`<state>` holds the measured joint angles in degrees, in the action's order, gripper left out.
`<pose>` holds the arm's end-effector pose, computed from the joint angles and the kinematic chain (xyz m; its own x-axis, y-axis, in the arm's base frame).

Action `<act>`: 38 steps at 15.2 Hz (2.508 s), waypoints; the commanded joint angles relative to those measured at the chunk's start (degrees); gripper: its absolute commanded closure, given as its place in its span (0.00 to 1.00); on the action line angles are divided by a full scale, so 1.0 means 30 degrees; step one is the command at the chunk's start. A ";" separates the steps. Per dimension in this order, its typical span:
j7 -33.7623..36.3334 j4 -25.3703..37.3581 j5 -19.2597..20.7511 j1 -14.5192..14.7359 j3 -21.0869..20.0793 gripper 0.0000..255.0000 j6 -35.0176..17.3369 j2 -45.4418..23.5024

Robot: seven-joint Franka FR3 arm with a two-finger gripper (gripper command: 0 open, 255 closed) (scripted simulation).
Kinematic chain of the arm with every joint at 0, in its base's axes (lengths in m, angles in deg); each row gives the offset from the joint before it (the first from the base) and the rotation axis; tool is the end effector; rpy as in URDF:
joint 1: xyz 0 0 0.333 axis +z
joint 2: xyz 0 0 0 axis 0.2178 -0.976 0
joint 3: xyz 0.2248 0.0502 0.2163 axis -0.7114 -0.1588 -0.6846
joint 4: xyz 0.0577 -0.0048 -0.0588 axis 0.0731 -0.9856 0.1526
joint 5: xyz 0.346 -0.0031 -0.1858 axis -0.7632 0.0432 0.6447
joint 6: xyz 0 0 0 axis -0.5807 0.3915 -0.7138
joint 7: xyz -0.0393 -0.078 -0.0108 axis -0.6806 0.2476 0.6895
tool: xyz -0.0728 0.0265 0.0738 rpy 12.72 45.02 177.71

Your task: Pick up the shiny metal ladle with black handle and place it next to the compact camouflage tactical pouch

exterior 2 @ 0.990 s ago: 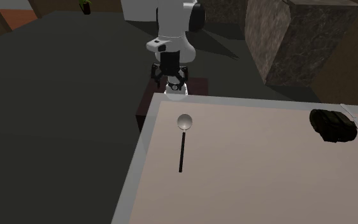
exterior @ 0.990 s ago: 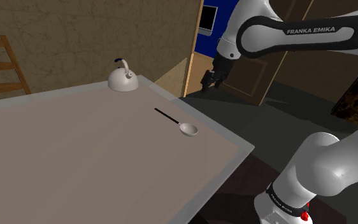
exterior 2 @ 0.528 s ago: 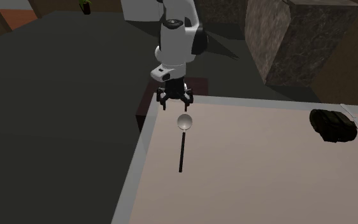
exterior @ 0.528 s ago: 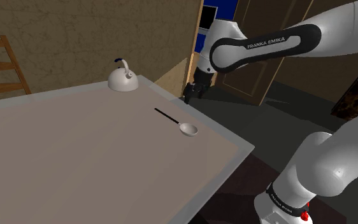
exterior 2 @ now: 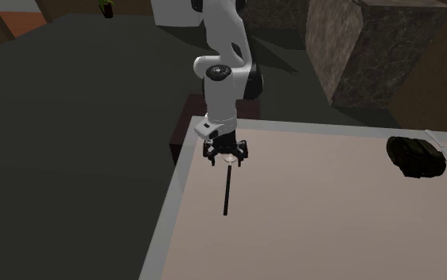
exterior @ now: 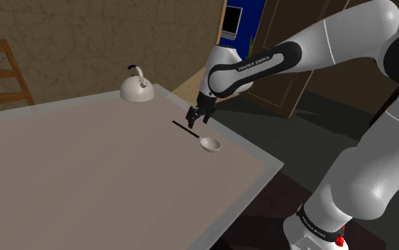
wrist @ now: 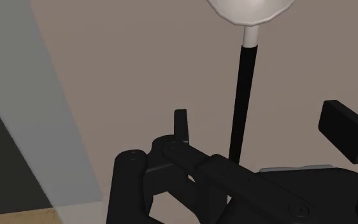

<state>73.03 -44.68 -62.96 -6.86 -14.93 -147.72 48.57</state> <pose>0.5225 0.0802 0.3884 0.9930 -0.0089 0.1180 0.0011 -0.9964 -0.0849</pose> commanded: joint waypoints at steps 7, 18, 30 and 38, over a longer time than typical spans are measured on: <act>-0.0103 0.0168 -0.0325 0.0139 -0.0136 0.00 -0.1892 -0.2171; -0.0112 0.0111 -0.0340 0.0157 -0.0152 1.00 -0.2259 -0.2481; -0.0010 0.0451 -0.0273 0.0148 -0.0132 1.00 -0.1275 -0.1834; 0.0177 0.1325 -0.0155 0.0123 -0.0102 1.00 0.0715 -0.0713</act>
<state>73.57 -41.08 -63.46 -6.44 -15.29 -146.48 45.93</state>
